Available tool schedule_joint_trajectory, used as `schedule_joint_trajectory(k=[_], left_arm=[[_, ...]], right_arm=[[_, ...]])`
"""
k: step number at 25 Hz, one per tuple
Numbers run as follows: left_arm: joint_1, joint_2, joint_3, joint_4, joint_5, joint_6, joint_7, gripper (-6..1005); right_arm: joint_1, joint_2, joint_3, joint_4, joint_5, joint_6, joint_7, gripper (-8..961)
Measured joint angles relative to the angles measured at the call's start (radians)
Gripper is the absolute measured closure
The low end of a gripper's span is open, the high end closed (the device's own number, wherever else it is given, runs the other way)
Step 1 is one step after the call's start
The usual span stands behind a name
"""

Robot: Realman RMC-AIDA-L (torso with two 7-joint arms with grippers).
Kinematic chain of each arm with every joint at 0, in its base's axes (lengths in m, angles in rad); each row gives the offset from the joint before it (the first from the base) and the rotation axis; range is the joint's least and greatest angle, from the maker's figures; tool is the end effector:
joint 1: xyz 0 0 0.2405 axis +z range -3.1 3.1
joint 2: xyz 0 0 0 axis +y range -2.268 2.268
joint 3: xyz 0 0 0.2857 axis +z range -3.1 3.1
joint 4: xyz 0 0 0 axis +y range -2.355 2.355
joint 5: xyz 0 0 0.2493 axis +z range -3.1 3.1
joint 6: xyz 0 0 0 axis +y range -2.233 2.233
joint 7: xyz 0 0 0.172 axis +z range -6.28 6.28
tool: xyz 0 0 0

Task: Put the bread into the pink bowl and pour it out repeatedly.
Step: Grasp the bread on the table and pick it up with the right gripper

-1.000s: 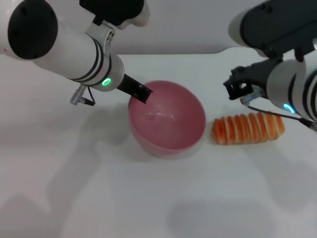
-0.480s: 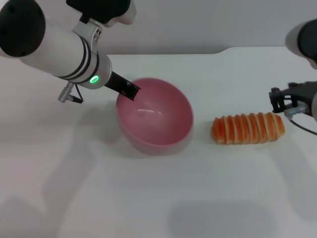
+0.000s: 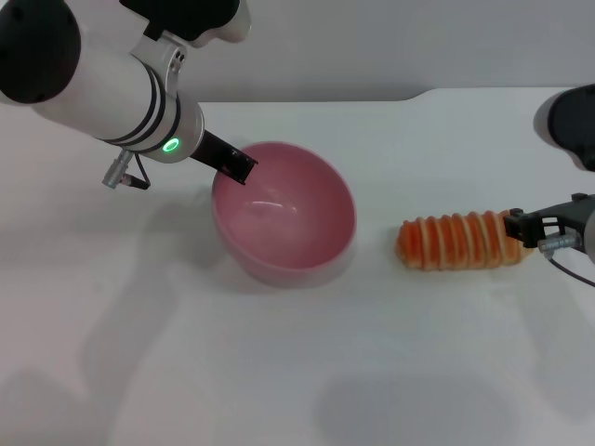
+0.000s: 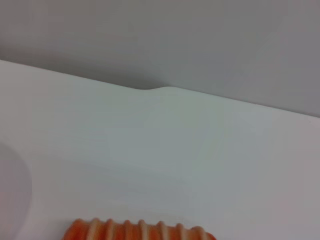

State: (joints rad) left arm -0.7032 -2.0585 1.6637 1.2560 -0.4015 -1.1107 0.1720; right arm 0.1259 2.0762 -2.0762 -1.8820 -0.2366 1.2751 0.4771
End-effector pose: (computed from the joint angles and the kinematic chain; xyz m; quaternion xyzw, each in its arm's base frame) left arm -0.1536 0.4698 -0.0786 -0.8825 -0.3129 0.1111 0.3330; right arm 0.2001 0.3387 -0.0391 -0.7397 0.4228 -0.0974 0.5143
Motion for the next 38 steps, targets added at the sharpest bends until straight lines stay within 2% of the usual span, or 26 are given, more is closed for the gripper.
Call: schedule_joint_trajectory(k=[4,9,15,25,38], left_arm=[[-0.001,0.000,0.000,-0.001,0.000,0.000,0.000,849],[0.000,0.000,0.000,-0.002,0.000,0.003,0.009,847],[0.001,-0.001,0.000,-0.003,0.000,0.007,0.012,846],[0.001,-0.002,0.004,-0.003,-0.001,0.008,0.014,843],[0.005,-0.002,0.002,-0.003,0.000,0.006,0.027,839]], right_arm=[[0.003,0.000,-0.010,0.020,-0.022,-0.002,0.011,302],[0.010,-0.003,0.013,0.067,-0.021,-0.021,0.021,265],[0.016,-0.003,0.047,0.147,0.002,-0.100,0.021,266],[0.050,-0.007,0.122,0.262,0.171,-0.244,-0.017,267],[0.062,-0.006,0.182,0.357,0.230,-0.294,-0.036,268]])
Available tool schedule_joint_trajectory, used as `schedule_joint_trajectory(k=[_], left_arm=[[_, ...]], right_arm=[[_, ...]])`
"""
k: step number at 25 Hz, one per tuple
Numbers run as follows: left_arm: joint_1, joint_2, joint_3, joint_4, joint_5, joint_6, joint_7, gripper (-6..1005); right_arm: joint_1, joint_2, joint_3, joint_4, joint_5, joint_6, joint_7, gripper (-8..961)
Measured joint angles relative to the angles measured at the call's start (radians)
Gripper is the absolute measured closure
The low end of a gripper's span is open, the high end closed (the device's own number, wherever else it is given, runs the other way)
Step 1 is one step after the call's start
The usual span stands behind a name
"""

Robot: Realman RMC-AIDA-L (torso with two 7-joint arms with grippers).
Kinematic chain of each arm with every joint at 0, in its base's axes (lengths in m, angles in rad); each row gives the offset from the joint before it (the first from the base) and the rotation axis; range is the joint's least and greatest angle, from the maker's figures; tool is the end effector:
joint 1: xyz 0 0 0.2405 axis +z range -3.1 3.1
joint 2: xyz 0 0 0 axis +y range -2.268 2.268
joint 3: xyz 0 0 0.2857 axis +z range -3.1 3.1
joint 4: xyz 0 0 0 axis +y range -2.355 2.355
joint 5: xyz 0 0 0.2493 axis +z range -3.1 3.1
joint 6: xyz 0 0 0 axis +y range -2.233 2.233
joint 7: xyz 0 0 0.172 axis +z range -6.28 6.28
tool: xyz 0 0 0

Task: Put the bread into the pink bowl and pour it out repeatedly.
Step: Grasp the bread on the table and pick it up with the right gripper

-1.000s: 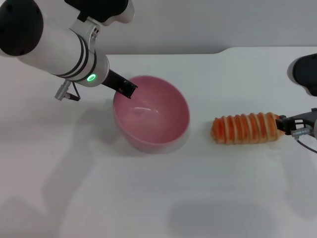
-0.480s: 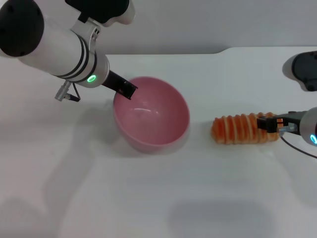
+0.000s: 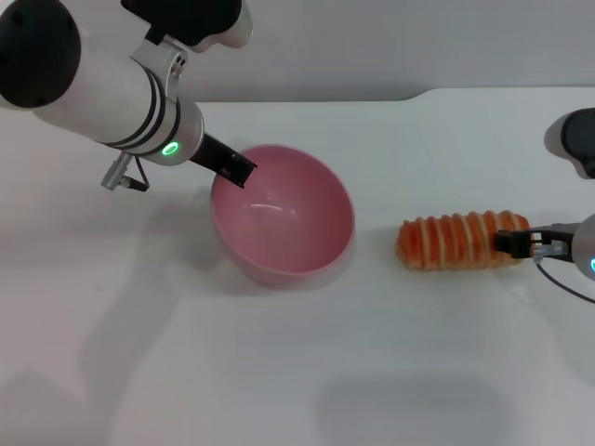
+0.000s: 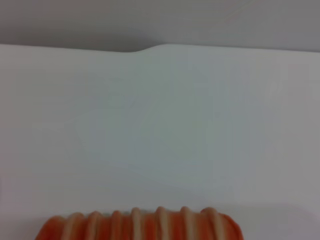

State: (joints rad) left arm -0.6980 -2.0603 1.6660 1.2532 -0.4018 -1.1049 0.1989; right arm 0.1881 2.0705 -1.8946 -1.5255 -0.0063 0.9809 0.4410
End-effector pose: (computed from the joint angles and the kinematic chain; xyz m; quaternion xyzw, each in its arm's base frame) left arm -0.1558 0.4689 -0.0801 -0.8864 -0.3026 0.1152 0.3309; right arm 0.2727 0.3785 -0.0660 -0.7266 0.4972 -0.0715 0.4688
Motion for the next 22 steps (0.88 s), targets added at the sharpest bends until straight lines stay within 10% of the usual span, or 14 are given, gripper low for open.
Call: schedule_joint_trajectory(k=[22], left_arm=[[-0.006,0.000,0.005,0.000,0.000,0.002,0.002,832]], right_arm=[[0.036,0.002,0.021,0.060,0.082,-0.053,-0.056,271]])
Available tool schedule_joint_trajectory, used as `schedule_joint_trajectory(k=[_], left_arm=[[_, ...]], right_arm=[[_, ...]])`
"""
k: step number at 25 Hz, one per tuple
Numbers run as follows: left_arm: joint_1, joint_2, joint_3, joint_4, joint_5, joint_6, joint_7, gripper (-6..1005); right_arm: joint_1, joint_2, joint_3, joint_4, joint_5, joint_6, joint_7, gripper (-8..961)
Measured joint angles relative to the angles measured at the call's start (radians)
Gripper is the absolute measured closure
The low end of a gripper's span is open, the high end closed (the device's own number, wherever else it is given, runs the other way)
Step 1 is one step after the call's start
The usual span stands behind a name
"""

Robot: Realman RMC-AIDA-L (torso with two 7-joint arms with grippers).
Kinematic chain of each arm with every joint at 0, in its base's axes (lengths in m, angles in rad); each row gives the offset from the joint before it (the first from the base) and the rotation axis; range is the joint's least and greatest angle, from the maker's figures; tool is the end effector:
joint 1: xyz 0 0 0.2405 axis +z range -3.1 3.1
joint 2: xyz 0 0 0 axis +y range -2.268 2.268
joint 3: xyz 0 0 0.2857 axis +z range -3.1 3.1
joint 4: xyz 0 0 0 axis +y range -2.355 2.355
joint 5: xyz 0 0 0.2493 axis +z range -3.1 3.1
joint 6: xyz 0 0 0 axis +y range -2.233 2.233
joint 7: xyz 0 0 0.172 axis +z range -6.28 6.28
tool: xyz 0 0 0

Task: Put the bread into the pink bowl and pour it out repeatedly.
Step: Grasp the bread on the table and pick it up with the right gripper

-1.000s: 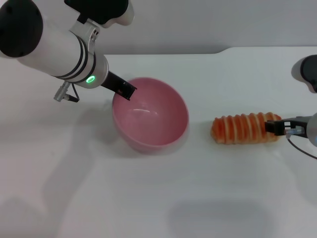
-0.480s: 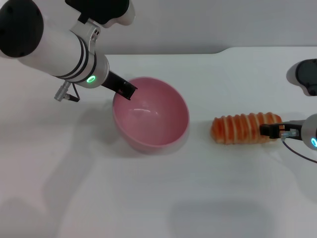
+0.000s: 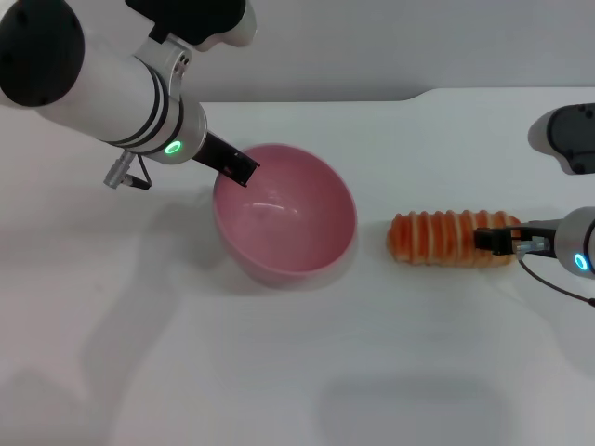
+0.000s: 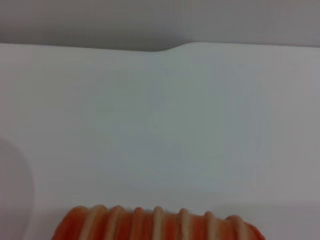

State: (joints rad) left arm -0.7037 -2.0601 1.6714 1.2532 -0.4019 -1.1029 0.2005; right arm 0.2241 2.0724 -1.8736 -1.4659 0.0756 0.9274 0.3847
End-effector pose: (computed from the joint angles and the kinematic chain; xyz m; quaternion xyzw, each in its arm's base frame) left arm -0.1527 0.4693 -0.0812 -0.8883 -0.2972 0.1152 0.3306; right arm 0.2702 0.3875 -0.0768 -0.7431 0.4960 -0.0582 0.4454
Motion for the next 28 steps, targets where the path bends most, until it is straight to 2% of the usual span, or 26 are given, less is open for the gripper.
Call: schedule_joint_trajectory(k=[11,20,28], left_arm=[[0.000,0.000,-0.001,0.000,0.000,0.000,0.011,829],[0.004,0.000,-0.003,0.000,-0.001,-0.001,0.011,826],[0.003,0.000,-0.004,0.003,-0.001,-0.002,0.011,824]], right_arm=[[0.041,0.000,0.004,0.083,0.008,-0.009,-0.001,272],[0.049,0.000,-0.001,0.089,0.011,0.010,-0.045,273],[0.047,0.000,-0.005,0.100,0.008,0.014,-0.052,442]])
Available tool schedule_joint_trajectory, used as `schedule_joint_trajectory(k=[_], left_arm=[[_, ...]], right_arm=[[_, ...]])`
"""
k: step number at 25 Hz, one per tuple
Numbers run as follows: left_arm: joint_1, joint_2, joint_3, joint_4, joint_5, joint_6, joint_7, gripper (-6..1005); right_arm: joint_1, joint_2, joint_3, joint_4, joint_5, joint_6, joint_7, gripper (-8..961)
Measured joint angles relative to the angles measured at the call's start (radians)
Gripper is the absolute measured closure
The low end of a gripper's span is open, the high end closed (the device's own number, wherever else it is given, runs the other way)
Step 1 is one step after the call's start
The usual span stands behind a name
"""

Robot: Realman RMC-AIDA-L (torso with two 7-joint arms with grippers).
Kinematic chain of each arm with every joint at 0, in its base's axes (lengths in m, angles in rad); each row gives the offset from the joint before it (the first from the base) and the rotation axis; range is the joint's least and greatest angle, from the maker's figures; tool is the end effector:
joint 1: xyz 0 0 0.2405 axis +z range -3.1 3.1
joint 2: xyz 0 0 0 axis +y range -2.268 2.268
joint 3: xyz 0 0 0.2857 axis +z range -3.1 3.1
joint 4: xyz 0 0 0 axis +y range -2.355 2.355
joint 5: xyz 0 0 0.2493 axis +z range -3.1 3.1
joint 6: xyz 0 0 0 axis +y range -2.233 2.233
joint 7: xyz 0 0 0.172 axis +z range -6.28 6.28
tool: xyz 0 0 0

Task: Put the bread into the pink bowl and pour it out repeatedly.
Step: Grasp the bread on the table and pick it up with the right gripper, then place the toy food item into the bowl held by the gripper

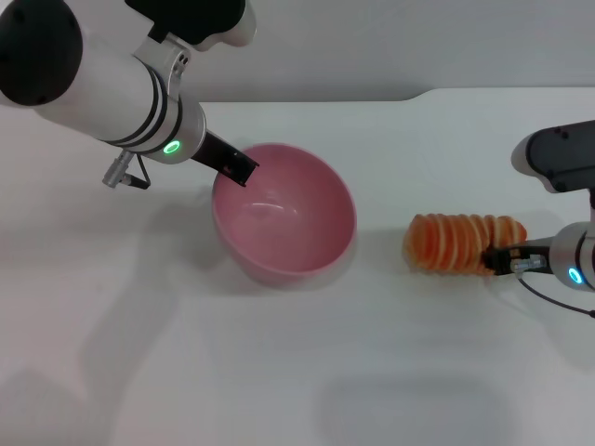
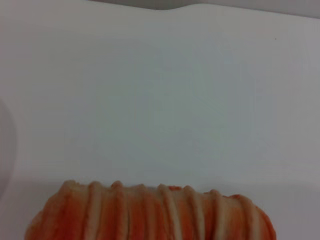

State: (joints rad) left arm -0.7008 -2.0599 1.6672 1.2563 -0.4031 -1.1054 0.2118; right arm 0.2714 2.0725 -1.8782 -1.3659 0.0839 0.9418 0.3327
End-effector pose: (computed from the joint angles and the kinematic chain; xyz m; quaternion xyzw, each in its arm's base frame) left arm -0.1534 0.4692 -0.0800 -0.8893 -0.2946 0.1160 0.3301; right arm 0.2873 0.3879 -0.0898 -0.7532 0.4839 -0.1071 0.4325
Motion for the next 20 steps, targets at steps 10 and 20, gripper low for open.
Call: schedule_joint_trajectory(k=[10,20], left_arm=[[-0.002,-0.003,0.000,-0.003,-0.001,0.007,0.000,821],[0.001,-0.003,0.005,-0.006,-0.007,0.023,-0.001,818]], right_arm=[[-0.051,0.000,-0.008,-0.231,-0.092,0.100,-0.008,529],[-0.050,-0.002,-0.044,-0.490,-0.123,0.207,-0.044,616]])
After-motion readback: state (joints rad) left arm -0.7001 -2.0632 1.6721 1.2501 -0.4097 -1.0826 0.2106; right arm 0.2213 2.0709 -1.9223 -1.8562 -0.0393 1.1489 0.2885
